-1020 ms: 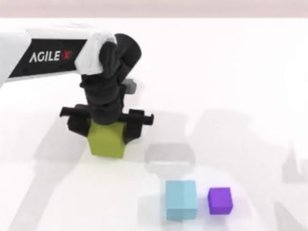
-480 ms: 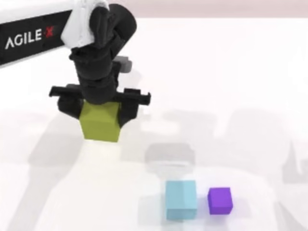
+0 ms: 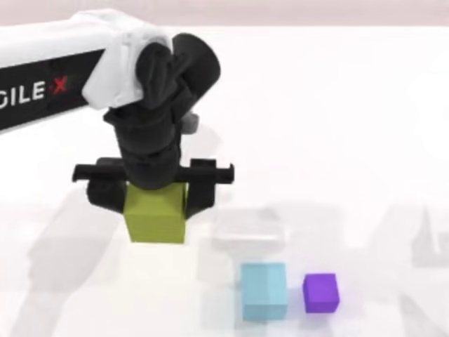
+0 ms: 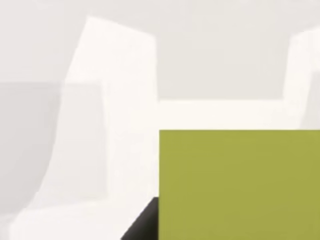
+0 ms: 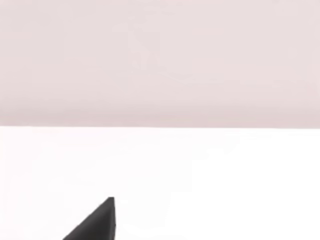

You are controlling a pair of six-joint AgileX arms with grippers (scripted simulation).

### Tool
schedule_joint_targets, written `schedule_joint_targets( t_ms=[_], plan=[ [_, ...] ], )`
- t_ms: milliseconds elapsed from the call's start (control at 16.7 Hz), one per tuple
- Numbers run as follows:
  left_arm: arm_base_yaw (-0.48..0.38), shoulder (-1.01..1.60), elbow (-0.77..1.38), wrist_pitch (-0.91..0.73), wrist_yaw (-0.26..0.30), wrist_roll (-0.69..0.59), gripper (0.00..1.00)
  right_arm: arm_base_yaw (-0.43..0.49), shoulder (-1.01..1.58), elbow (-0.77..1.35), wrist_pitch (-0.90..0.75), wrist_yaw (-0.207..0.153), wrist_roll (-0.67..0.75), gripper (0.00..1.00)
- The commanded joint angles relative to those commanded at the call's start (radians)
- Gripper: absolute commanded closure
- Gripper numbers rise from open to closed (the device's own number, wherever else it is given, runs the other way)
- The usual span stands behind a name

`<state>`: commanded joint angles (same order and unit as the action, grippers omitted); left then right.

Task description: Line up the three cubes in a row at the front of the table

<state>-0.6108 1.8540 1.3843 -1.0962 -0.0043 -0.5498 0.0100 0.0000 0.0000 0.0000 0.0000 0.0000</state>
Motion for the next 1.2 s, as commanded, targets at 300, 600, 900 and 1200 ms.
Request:
schedule_joint_targets(
  t_ms=[300, 600, 900, 1200],
  plan=[
    [-0.115, -0.160, -0.169, 0.009, -0.002, -0.179, 1.00, 0.000, 0.000, 0.000, 0.000, 0.000, 0.000, 0.00],
    [-0.115, -0.160, -0.174, 0.012, -0.002, -0.180, 1.00, 0.000, 0.000, 0.000, 0.000, 0.000, 0.000, 0.00],
    [-0.114, -0.116, -0.274, 0.162, -0.002, -0.185, 1.00, 0.000, 0.000, 0.000, 0.000, 0.000, 0.000, 0.00],
    [-0.121, -0.072, -0.362, 0.291, -0.002, -0.184, 1.00, 0.000, 0.000, 0.000, 0.000, 0.000, 0.000, 0.00]
  ],
)
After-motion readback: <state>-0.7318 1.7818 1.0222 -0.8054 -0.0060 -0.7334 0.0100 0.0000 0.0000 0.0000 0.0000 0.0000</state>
